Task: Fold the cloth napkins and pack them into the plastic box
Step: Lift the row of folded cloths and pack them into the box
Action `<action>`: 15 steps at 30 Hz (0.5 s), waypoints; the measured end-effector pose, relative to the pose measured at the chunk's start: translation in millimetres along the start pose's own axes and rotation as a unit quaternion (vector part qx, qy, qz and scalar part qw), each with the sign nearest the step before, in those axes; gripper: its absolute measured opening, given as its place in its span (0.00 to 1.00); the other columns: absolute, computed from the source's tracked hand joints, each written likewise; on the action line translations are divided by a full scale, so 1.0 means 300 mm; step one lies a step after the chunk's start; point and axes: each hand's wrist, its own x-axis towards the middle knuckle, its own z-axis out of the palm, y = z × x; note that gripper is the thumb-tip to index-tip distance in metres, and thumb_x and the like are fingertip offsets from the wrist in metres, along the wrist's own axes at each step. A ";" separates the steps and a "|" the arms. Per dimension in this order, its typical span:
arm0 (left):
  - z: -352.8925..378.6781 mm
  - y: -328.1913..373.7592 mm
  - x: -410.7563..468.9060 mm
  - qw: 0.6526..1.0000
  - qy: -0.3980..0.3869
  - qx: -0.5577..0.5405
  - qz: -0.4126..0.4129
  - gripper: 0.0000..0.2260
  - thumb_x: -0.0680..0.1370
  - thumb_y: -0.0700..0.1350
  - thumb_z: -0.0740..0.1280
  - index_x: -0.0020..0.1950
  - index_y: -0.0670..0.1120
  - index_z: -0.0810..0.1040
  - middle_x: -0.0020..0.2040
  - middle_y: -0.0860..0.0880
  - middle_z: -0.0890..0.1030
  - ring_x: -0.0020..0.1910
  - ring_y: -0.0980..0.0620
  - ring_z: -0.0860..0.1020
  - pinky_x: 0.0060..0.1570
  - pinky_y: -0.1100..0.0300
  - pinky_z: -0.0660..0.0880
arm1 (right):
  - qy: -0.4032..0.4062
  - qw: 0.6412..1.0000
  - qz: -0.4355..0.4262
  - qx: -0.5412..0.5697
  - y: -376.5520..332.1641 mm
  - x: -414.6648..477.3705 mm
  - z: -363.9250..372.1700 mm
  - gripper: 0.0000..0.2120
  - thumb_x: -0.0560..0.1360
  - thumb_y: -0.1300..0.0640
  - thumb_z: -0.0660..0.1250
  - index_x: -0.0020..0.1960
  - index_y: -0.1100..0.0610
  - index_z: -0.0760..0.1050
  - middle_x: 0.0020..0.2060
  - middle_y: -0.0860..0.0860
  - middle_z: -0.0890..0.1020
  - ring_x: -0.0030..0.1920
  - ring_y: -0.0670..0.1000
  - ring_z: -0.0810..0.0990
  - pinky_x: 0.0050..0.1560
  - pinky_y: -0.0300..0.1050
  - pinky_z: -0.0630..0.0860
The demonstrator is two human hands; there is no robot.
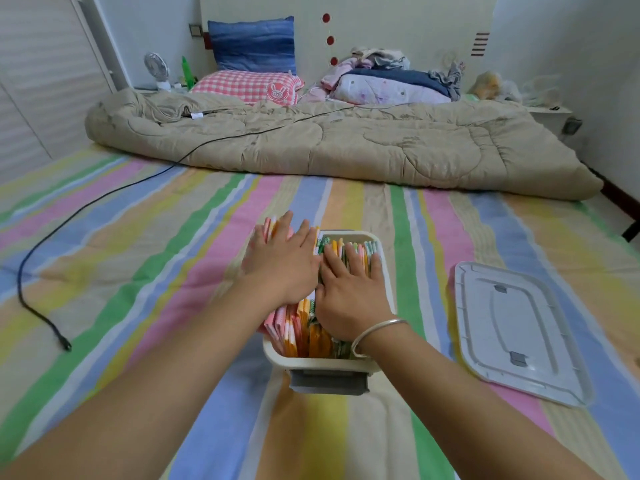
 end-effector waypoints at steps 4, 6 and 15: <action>-0.016 0.032 0.008 0.997 0.039 -0.066 -0.033 0.35 0.82 0.64 0.50 0.82 0.45 0.45 0.82 0.48 0.42 0.80 0.48 0.37 0.77 0.41 0.43 | 0.054 0.992 0.029 0.106 0.024 -0.007 -0.016 0.25 0.83 0.51 0.46 0.79 0.52 0.53 0.79 0.47 0.50 0.79 0.50 0.43 0.76 0.58 0.38; -0.022 0.033 0.014 0.990 0.060 -0.113 -0.060 0.43 0.78 0.68 0.59 0.82 0.43 0.48 0.82 0.45 0.44 0.80 0.47 0.40 0.78 0.43 0.47 | 0.066 0.986 0.044 0.144 0.046 -0.005 -0.032 0.23 0.83 0.54 0.50 0.77 0.53 0.60 0.79 0.47 0.54 0.79 0.49 0.46 0.77 0.56 0.40; -0.011 -0.005 0.010 0.975 0.092 -0.191 -0.067 0.34 0.73 0.53 0.73 0.74 0.45 0.61 0.77 0.45 0.61 0.80 0.46 0.51 0.68 0.41 0.67 | 0.014 0.997 0.071 0.026 0.007 -0.021 -0.087 0.35 0.79 0.39 0.54 0.75 0.63 0.59 0.76 0.58 0.59 0.77 0.57 0.56 0.75 0.55 0.57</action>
